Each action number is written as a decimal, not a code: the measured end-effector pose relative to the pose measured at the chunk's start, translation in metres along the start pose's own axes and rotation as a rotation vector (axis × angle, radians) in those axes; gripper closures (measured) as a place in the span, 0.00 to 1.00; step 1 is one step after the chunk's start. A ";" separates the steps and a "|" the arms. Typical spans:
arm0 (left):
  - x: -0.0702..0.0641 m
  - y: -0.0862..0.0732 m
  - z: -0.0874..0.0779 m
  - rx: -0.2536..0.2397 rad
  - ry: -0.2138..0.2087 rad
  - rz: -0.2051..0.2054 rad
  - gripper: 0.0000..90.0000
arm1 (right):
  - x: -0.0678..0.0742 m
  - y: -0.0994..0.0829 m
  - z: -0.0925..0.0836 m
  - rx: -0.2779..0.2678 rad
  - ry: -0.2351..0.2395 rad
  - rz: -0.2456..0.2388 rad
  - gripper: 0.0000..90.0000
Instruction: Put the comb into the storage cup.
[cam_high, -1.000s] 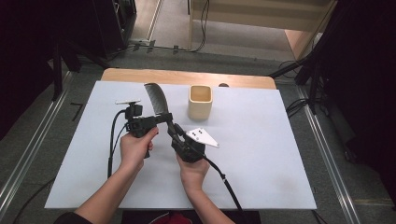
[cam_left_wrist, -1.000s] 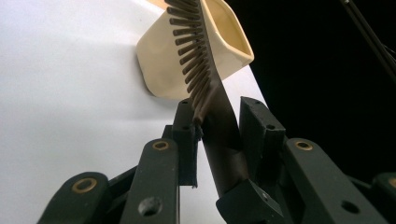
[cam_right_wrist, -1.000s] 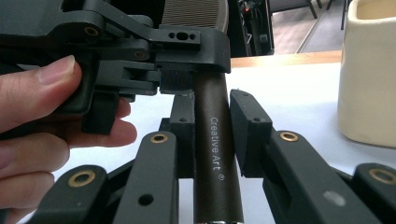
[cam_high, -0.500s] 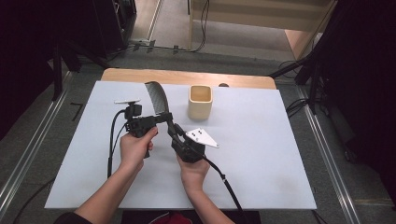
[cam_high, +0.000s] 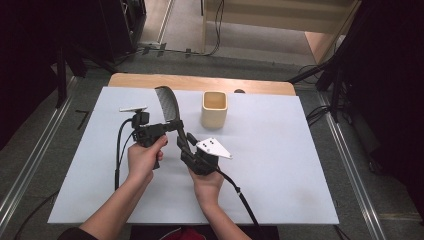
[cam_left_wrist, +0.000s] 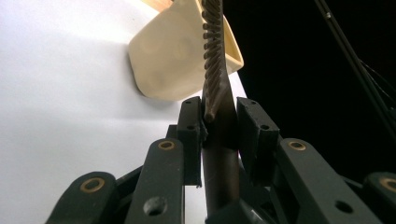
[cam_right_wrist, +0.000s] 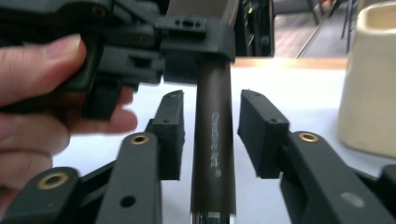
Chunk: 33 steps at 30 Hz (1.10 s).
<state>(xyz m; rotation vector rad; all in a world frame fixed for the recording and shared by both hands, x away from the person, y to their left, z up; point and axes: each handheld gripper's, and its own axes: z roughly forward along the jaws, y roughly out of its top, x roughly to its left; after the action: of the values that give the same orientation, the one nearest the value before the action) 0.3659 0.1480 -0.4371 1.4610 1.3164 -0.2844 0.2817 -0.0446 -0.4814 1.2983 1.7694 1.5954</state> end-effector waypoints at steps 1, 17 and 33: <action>0.000 0.000 -0.001 -0.004 0.006 0.006 0.81 | 0.000 0.001 -0.001 0.012 0.002 -0.010 0.58; -0.003 0.005 -0.005 -0.020 0.095 0.112 0.81 | -0.011 0.011 -0.014 0.179 0.061 -0.065 0.37; 0.001 0.009 -0.013 -0.035 0.102 0.110 0.81 | -0.016 0.014 -0.026 0.246 0.026 -0.271 0.27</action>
<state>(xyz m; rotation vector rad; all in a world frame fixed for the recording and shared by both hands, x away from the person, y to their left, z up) 0.3680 0.1608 -0.4284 1.5289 1.3106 -0.1154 0.2733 -0.0733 -0.4657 1.0853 2.1080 1.2835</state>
